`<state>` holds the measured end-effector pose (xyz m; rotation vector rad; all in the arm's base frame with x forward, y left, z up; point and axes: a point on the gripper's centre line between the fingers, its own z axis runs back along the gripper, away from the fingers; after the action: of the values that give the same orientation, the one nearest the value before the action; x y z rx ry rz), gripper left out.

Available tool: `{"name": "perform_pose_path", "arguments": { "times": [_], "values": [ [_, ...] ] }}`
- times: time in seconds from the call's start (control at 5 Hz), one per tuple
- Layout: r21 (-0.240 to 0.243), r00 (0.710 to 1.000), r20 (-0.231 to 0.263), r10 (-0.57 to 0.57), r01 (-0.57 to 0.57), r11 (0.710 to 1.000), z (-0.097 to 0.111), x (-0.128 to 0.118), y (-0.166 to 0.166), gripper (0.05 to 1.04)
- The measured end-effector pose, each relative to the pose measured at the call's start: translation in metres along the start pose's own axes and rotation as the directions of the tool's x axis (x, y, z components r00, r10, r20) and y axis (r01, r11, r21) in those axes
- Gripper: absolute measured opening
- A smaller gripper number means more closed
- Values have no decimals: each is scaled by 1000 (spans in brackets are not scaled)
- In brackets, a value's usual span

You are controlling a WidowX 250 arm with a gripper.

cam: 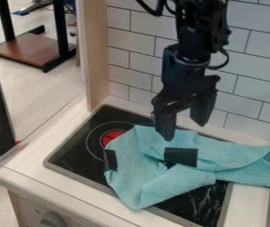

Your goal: Move the cloth to the bottom right side of the burner

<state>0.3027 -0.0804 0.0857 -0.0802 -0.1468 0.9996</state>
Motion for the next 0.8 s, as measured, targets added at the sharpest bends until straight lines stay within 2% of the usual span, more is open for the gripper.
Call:
{"name": "perform_pose_path", "arguments": {
  "times": [0.2,0.8],
  "values": [
    [-14,1000,-1,-1,1,1000,4,0,1,999],
    [-19,1000,0,-1,1,1000,5,1,0,999]
  ]
}}
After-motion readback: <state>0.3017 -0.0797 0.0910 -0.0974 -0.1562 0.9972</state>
